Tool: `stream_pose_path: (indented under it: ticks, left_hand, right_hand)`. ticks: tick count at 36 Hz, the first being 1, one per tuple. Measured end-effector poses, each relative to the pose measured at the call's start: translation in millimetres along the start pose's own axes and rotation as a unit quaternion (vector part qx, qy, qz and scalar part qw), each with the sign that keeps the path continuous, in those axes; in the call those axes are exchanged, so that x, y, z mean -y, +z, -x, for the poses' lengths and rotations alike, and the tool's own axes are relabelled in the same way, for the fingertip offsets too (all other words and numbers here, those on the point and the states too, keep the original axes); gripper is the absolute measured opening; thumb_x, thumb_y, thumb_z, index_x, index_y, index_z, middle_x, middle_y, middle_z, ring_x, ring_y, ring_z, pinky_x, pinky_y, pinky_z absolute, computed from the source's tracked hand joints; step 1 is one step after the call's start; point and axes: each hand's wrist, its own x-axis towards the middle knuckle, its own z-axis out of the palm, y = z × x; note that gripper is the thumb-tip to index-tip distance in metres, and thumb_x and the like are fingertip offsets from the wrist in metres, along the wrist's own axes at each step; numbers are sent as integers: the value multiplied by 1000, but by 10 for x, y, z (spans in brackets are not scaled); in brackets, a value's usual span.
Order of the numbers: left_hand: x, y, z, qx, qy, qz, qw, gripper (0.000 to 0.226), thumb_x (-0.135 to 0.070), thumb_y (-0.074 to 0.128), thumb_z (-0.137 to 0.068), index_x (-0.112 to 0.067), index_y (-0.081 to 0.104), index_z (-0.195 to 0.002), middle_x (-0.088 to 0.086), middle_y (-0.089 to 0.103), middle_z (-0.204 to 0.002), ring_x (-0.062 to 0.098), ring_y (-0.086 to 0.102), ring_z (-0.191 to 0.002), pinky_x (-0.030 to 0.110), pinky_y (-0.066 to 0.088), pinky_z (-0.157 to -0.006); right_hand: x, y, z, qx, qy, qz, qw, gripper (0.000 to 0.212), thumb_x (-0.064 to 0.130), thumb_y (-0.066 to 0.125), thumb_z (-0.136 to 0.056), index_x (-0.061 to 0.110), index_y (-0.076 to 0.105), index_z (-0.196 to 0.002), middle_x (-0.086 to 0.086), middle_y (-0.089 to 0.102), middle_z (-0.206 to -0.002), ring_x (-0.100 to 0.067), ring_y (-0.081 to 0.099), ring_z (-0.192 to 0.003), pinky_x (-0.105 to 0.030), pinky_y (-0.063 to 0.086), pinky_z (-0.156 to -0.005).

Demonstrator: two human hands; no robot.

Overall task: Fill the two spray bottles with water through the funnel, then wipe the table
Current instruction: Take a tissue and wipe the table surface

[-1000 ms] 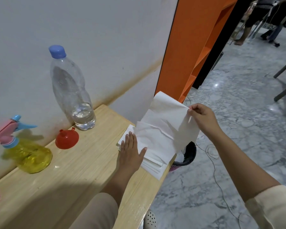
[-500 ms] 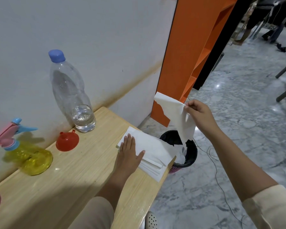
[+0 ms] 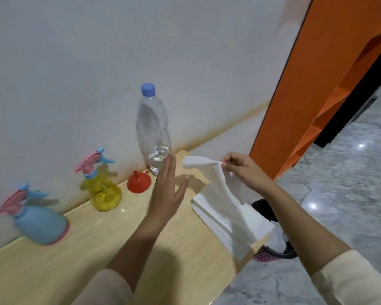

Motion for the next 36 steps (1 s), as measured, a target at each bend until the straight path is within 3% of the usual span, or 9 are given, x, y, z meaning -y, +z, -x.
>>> stream_pose_path:
  ticks: [5,8,13,19,23,27,29,32,36]
  left_hand:
    - [88,-461,-66,31,81,-96,992,62,-51,36,-95,-22,22,-149,-11,16,-155,2,5,-145,20,-1,-117]
    - [235,-649,92,31,85,-143,986,55,-48,37,-96,-16,43,-140,1,41,-147,9,27,-138,25,10,-115]
    - [466,-694,618,-2,10,-178,984,41,-32,43,-93,-8,62,-120,8,65,-120,12,46,-115,23,28,-102]
    - [620,-448,1284,-31,-74,-155,985,25,-15,53,-88,-1,67,-103,14,69,-97,20,56,-92,29,46,-81]
    - [564,-297,1564,-39,-136,-97,985,24,-17,53,-86,-3,70,-96,10,67,-89,13,55,-87,22,45,-78]
    - [488,-246,1719,-48,-163,-33,985,13,-1,64,-81,-3,71,-91,4,67,-85,5,59,-81,9,43,-77]
    - [470,-224,1758,-59,-183,-9,981,14,0,66,-79,-5,73,-90,-1,66,-85,1,60,-80,8,44,-76]
    - [475,-165,1742,-55,-200,8,978,13,-7,64,-79,-6,73,-89,-1,65,-83,4,61,-77,17,49,-73]
    - [515,-72,1598,-31,-224,-12,974,11,-2,66,-80,-4,72,-88,4,67,-84,15,63,-76,32,52,-72]
  right_hand:
    - [156,384,-278,130,-47,-39,990,13,7,56,-91,15,61,-82,3,58,-76,-4,51,-71,-14,39,-66]
    - [182,618,-360,195,-63,-42,978,13,6,58,-90,15,63,-82,3,60,-78,-5,53,-75,-13,40,-72]
    - [-12,1024,-343,245,-70,-34,966,18,6,63,-87,22,68,-79,19,66,-74,4,57,-74,-11,41,-76]
    - [-438,1364,-84,287,-62,-25,956,11,1,63,-86,4,71,-91,4,69,-86,8,60,-77,-8,42,-77]
    - [-650,1416,52,331,-54,1,942,13,5,62,-87,13,72,-87,20,64,-64,9,54,-63,-9,39,-67]
    - [-779,1401,105,352,-45,33,934,24,7,62,-86,28,71,-79,18,66,-70,2,57,-72,-20,41,-74]
    - [-806,1389,117,369,-50,79,925,22,8,61,-87,27,68,-79,24,61,-63,8,53,-66,-18,39,-72]
    - [-841,1396,107,359,-58,142,921,22,7,58,-88,26,65,-79,26,60,-62,6,54,-66,-19,40,-67]
    - [-910,1472,23,269,-45,206,940,23,9,53,-87,21,72,-87,6,68,-86,-12,60,-78,-28,47,-73]
